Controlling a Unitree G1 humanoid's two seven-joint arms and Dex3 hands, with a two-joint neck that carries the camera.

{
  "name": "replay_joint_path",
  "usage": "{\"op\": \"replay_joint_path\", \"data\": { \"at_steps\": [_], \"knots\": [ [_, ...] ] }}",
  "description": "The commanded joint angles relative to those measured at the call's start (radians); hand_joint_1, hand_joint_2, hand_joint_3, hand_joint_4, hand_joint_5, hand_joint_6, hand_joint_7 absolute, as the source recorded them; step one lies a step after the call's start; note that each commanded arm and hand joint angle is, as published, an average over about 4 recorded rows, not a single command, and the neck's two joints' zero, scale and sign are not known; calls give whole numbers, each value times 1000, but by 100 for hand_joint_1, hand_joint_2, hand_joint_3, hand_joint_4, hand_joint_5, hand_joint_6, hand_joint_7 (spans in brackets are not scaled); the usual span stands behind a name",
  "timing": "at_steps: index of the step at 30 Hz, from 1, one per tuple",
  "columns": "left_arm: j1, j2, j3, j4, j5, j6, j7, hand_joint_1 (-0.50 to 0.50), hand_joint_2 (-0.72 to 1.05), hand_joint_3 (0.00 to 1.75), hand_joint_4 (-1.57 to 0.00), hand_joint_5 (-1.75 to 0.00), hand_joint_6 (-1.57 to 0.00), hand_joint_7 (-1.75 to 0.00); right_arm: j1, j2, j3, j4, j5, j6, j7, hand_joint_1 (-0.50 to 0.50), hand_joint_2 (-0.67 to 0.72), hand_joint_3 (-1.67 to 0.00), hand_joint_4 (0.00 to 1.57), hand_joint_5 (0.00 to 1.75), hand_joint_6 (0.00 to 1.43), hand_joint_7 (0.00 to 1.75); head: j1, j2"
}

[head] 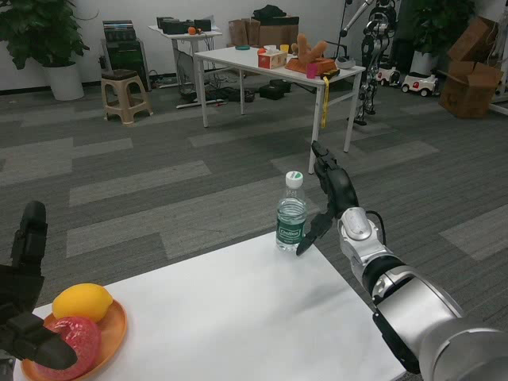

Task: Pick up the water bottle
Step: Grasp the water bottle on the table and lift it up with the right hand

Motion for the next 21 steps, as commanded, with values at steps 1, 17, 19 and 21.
{"op": "replay_joint_path", "data": {
  "at_steps": [1, 17, 19, 21],
  "knots": [
    [-14, 1, -1, 15, -3, 1, -2, -48, -72, 4, 0, 0, 0, 0, -50, -11, 30, 46, 4, 13, 4, -46, 72, 0, 0, 0, 0, 0, 0, 0],
    [-25, -5, -16, 34, -6, -1, -2, -47, -72, 4, 0, 0, 0, 0, -77, 12, 96, 98, 4, 23, 4, -46, 71, 0, 0, 0, 0, 5, -16, -7],
    [-26, -6, -17, 35, -6, -1, -2, -47, -72, 7, 0, 0, 0, 0, -77, 14, 111, 102, 4, 24, 4, -46, 68, 0, 1, 0, 0, 10, -16, -7],
    [-27, -6, -17, 36, -6, -1, -2, -48, -72, 7, 0, 0, 0, 0, -78, 17, 128, 109, 5, 26, 5, -46, 66, 0, 2, 0, 0, 16, -16, -8]
  ]
}}
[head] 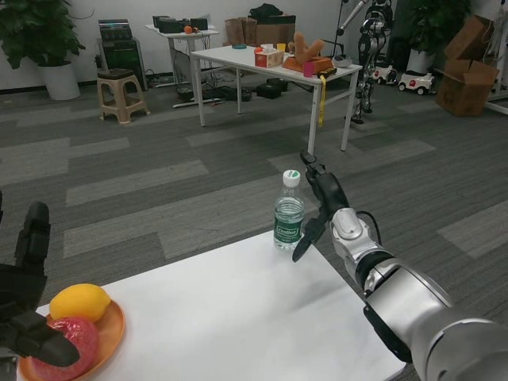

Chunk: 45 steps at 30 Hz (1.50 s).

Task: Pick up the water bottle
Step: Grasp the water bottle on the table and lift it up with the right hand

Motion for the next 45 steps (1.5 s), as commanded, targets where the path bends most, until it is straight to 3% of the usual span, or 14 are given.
{"op": "replay_joint_path", "data": {
  "at_steps": [1, 9, 13, 17, 19, 26, 30, 37, 39, 41, 44, 45],
  "knots": [
    [-11, -1, -3, 9, -1, -1, -2, -48, -72, 7, 0, 0, 0, 0, -30, 8, 25, 16, 5, 12, 5, -46, 66, 0, 4, 5, 0, 21, 0, 0],
    [-11, -1, -3, 9, -2, -1, -2, -48, -72, 4, 0, 0, 0, 0, -30, 17, 49, 22, 5, 15, 6, -46, 66, 0, 20, 46, 0, 52, 1, -2],
    [-11, -1, -3, 10, -2, -2, -2, -48, -72, 9, 0, 0, 0, 0, -30, 20, 69, 23, 5, 17, 7, -46, 66, 0, 35, 70, 3, 84, 3, -3],
    [-11, -1, -3, 10, -2, -2, -2, -48, -70, 9, 0, 0, 0, 0, -30, 21, 80, 24, 5, 18, 7, -46, 69, 0, 43, 82, 9, 101, 3, -1],
    [-11, -1, -3, 10, -2, -2, -2, -48, -70, 4, 0, 0, 0, 0, -30, 21, 84, 24, 5, 18, 7, -46, 69, 0, 49, 92, 15, 119, 2, -2],
    [-11, -1, -3, 10, -2, -2, -2, -48, -72, 4, 0, 0, 0, 0, -30, 21, 91, 26, 5, 18, 7, -46, 68, 0, 62, 124, 36, 155, 1, -8],
    [-11, -1, -4, 10, -2, -2, -2, -48, -72, 9, 0, 0, 0, 0, -28, 21, 89, 25, 5, 18, 8, -46, 66, 0, 67, 131, 59, 171, 0, -10],
    [-9, -1, -4, 10, -2, -2, -2, -48, -72, 2, 0, 0, 0, 0, -11, 19, 90, 15, 5, 17, 9, -46, 68, 0, 74, 145, 94, 168, 0, -10],
    [-8, -1, -3, 9, -2, -2, -2, -48, -72, 4, 0, 0, 0, 0, -3, 19, 90, 8, 5, 17, 10, -44, 66, 0, 73, 145, 86, 168, 2, -11],
    [-6, -1, -2, 9, -2, -2, -2, -48, -72, 4, 0, 0, 0, 0, 8, 18, 89, -2, 5, 17, 12, -44, 66, 0, 71, 145, 66, 168, 4, -12],
    [-4, -1, -1, 9, -2, -2, -2, -48, -72, 4, 0, 0, 0, 0, 20, 17, 90, -16, 5, 17, 15, -46, 66, 0, 66, 138, 36, 148, 2, -13],
    [-4, -1, -1, 9, -2, -2, -2, -48, -72, 7, 0, 0, 0, 0, 21, 18, 90, -18, 5, 17, 16, -46, 66, 0, 61, 128, 24, 133, 3, -13]
  ]
}}
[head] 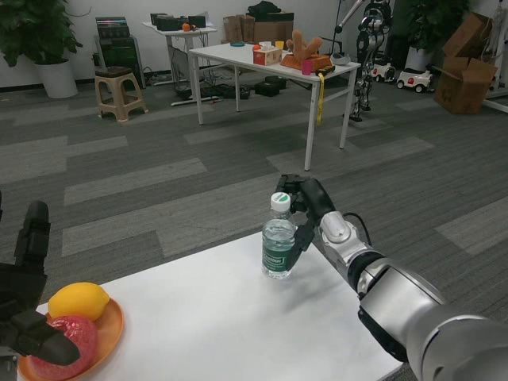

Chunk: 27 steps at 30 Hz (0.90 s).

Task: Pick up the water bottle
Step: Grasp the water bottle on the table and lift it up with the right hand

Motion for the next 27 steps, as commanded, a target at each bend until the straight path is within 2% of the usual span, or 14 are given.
{"op": "replay_joint_path", "data": {
  "at_steps": [1, 3, 5, 7, 15, 19, 24, 27],
  "knots": [
    [-3, 1, 3, 7, -1, -2, -2, -48, -72, 9, 0, 0, 0, 0, 17, 1, 0, -14, 5, 6, 6, -46, 66, 0, 57, 121, 17, 122, 0, 0],
    [-3, 1, 2, 8, -1, -2, -2, -48, -72, 4, 0, 0, 0, 0, 21, 2, 1, -18, 5, 6, 8, -46, 66, 0, 46, 102, 6, 94, 1, -2],
    [-3, 1, 2, 7, -1, -2, -2, -48, -72, 2, 0, 0, 0, 0, 24, 4, 4, -23, 5, 6, 9, -46, 66, 0, 38, 90, 2, 77, 4, -5],
    [-3, 1, 3, 7, -1, -2, -2, -48, -72, 7, 0, 0, 0, 0, 25, 5, 9, -27, 5, 6, 13, -46, 66, 0, 34, 80, 1, 70, 6, -6],
    [0, 1, 6, 7, -1, -2, -2, -48, -72, 9, 0, 0, 0, 0, 49, 8, 21, -65, 5, 8, 33, -46, 66, 0, 26, 65, 0, 66, 8, -7],
    [0, 1, 6, 8, -1, -2, -2, -48, -72, 7, 0, 0, 0, 0, 59, 15, 34, -75, 6, 8, 36, -46, 69, 0, 20, 48, 0, 63, 8, -8],
    [0, 1, 6, 8, -1, -2, -2, -48, -72, 2, 0, 0, 0, 0, 70, 25, 46, -74, 7, 8, 36, -46, 66, 0, 20, 48, 0, 58, 9, -16],
    [1, 1, 6, 8, -1, -2, -2, -48, -72, 7, 0, 0, 0, 0, 78, 30, 50, -75, 7, 8, 37, -46, 66, 0, 20, 48, 0, 56, 7, -17]
  ]
}}
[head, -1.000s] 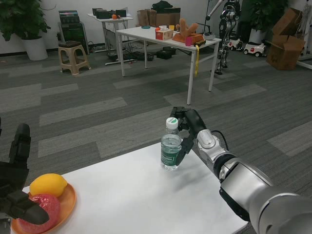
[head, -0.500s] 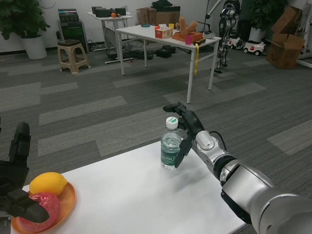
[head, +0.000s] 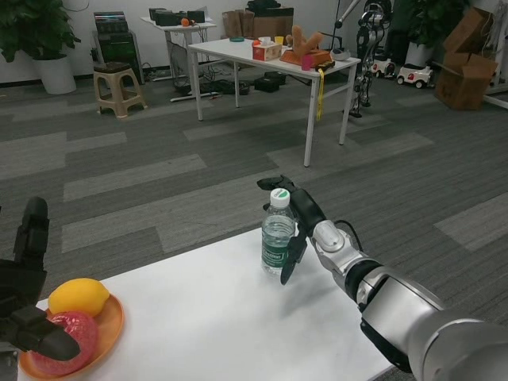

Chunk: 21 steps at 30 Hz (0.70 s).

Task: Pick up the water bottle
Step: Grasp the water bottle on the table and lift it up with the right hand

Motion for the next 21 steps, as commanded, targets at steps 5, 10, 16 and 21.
{"op": "replay_joint_path", "data": {
  "at_steps": [5, 10, 16, 21],
  "knots": [
    [0, 1, 3, 8, -1, -2, -2, -48, -72, 7, 0, 0, 0, 0, 28, 16, 8, -4, 6, 7, 0, -46, 66, 0, 22, 48, 0, 54, 0, -5],
    [1, 1, 4, 8, -1, -3, -2, -48, -72, 7, 0, 0, 0, 0, 34, 29, 14, 0, 6, 6, 0, -46, 66, 0, 27, 48, 2, 52, 1, -8],
    [1, 1, 3, 8, -1, -4, -2, -48, -72, 4, 0, 0, 0, 0, 47, 45, 23, 10, 5, 0, -28, -44, 66, 0, 53, 46, 24, 49, -3, -16],
    [1, 1, 5, 8, -2, -4, -2, -48, -72, 7, 0, 0, 0, 0, 57, 55, 32, 14, 3, -8, -70, -41, 50, 0, 123, 51, 91, 58, -2, -14]
  ]
}}
